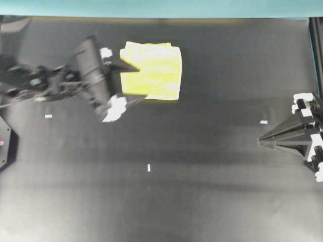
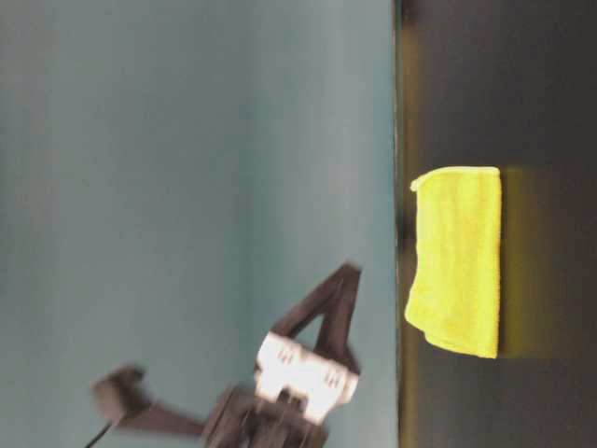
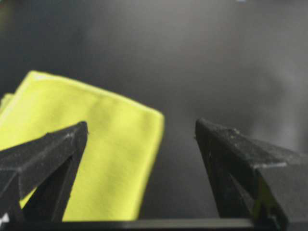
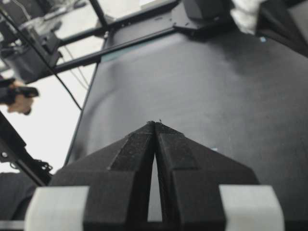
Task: Push a yellow cloth with the left arm to wipe the desk.
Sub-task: 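Lower the left gripper onto the near edge of the yellow cloth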
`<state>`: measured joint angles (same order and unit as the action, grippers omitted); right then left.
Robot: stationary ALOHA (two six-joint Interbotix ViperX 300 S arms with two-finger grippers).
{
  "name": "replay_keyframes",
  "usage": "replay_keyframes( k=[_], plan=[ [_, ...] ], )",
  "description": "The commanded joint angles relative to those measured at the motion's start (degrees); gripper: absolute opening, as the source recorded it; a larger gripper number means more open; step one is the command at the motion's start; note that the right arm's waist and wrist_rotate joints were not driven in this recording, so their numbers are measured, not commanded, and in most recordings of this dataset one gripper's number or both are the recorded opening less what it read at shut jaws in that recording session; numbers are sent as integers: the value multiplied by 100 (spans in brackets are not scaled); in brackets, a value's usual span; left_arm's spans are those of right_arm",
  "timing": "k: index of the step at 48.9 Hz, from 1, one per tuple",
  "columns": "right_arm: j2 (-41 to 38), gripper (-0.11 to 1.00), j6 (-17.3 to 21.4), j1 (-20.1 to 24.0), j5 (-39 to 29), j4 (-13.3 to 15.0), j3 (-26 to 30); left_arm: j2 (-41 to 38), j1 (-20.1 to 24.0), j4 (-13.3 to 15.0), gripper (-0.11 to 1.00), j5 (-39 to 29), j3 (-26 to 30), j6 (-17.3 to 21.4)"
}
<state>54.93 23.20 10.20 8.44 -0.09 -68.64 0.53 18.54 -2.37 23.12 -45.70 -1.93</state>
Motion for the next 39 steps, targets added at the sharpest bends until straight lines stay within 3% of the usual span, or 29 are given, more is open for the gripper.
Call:
replay_keyframes(
  k=[1,9,18,39],
  plan=[
    [-44,0,0,0,18,-9,26,-519,290,-18,88,149,396,-26],
    [-35,0,-9,0,9,-9,9,-1213,633,-18,88,167,809,-44],
    [-18,0,0,0,9,-9,-18,-1758,703,-18,88,167,1072,-44],
    [-9,0,0,0,9,-9,-35,-2118,729,-18,88,141,1020,-35]
  ],
)
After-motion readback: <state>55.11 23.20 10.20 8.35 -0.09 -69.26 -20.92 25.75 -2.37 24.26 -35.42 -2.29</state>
